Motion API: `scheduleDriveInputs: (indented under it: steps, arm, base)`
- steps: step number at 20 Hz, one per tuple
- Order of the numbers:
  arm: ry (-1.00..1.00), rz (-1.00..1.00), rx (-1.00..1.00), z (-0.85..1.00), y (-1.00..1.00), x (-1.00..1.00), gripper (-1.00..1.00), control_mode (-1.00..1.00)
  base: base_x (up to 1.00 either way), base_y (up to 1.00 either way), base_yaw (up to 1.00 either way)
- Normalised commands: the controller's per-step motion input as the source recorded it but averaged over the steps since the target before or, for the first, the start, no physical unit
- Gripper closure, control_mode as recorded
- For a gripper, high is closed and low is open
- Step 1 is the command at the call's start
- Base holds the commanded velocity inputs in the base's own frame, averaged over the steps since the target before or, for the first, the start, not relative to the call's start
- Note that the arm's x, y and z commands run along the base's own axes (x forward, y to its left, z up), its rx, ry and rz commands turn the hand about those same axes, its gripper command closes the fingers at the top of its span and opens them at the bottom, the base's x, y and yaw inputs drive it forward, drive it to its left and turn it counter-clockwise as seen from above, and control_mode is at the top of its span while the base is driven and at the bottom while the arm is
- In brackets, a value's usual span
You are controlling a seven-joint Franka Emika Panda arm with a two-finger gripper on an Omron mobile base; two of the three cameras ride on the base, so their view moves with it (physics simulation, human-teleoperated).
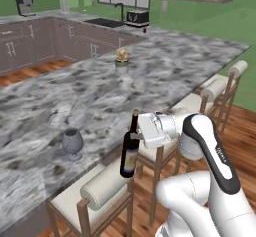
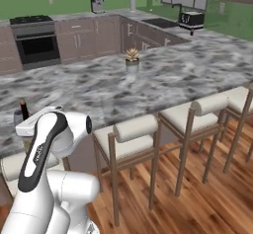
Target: There is a wine glass and glass cup on the dining counter. Place the wine bottle next to the wine glass and the juice bottle next to the glass cup.
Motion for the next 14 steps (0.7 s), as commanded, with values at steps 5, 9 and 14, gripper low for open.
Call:
scheduleDriveInputs:
  steps: [5, 9, 14]
  arm:
    - [0.00, 0.00, 0.00, 0.00, 0.00, 0.00, 1.00, 1.00]
    - [0.00, 0.00, 0.00, 0.00, 0.00, 0.00, 1.00, 1.00]
    - [0.00, 0.00, 0.00, 0.00, 0.00, 0.00, 1.00, 1.00]
  base:
    - [0.60, 0.00, 0.16]
    - [0.58, 0.00, 0.15]
    - [0.29, 0.00, 0.10]
